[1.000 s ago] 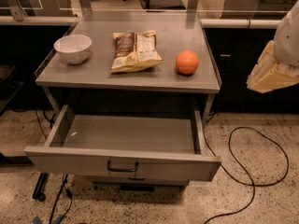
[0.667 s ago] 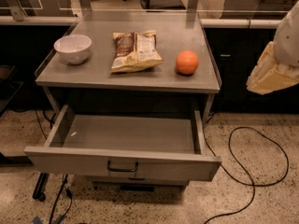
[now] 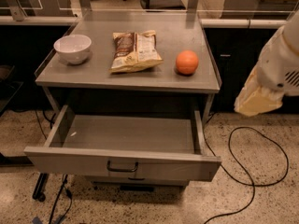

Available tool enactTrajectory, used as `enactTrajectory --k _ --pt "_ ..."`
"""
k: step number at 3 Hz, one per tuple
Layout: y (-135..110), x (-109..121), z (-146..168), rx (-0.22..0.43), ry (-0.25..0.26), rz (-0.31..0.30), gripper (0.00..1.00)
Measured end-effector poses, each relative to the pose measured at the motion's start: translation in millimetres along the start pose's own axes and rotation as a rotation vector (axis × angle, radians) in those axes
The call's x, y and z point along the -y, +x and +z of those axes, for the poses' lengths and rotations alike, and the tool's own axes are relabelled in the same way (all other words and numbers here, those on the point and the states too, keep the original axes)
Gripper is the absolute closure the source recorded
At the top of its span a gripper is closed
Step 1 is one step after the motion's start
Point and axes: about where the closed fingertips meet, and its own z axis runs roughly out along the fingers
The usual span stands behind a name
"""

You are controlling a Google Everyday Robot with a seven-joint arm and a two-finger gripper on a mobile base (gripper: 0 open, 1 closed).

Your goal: Close top drawer

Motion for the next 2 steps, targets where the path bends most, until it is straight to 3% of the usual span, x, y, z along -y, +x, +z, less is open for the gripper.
enactTrajectory --k 1,2 --pt "4.5 -28.6 41.6 -0.028 -0.084 0.051 1.00" --pt "7.0 -41.2 61.2 -0.041 -0.124 0.074 1.00"
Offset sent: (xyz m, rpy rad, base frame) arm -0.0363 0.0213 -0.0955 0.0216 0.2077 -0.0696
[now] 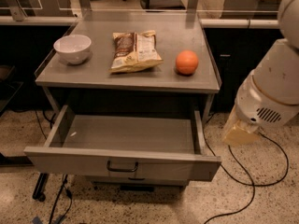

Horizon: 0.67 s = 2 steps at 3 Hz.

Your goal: Close top drawer

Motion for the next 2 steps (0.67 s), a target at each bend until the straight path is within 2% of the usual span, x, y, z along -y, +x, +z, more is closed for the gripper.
enactTrajectory --k 1,2 --pt "0.4 -0.6 0.8 -0.001 -0.001 0.001 1.00" --pt "3.0 -3.8 14.5 0.003 -0.032 0.014 1.00"
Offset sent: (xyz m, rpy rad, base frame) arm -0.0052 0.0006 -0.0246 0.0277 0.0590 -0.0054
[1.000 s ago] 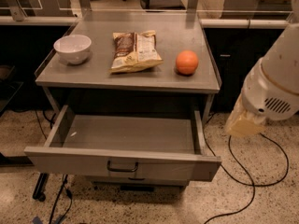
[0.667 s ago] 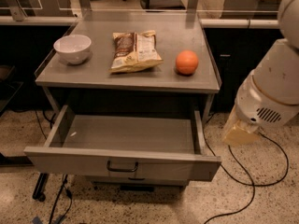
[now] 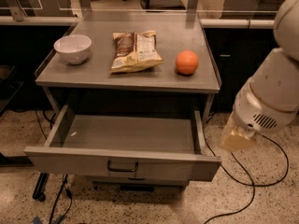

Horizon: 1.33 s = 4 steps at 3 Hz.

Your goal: Close top drawer

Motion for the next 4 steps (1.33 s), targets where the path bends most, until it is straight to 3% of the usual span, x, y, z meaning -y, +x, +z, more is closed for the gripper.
enactTrajectory --k 3,4 --pt "14.3 0.9 88.9 -0.021 -0.086 0.107 1.00" --pt "14.8 1.6 96.4 -0.023 -0.094 0.113 1.00"
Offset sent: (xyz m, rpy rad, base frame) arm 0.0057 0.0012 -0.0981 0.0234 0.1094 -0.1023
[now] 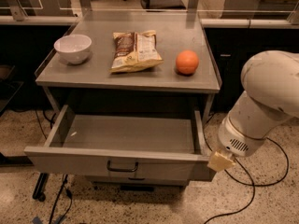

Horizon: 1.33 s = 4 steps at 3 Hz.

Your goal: Close top drawer

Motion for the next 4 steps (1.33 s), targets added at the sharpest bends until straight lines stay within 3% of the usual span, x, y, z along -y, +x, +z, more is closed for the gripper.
enactTrajectory --k 2,4 --pt "4.2 2.4 43.8 0.013 -0.026 0.079 1.00" --pt "-8.6 27.9 66.4 0.043 -0.002 0.133 1.00"
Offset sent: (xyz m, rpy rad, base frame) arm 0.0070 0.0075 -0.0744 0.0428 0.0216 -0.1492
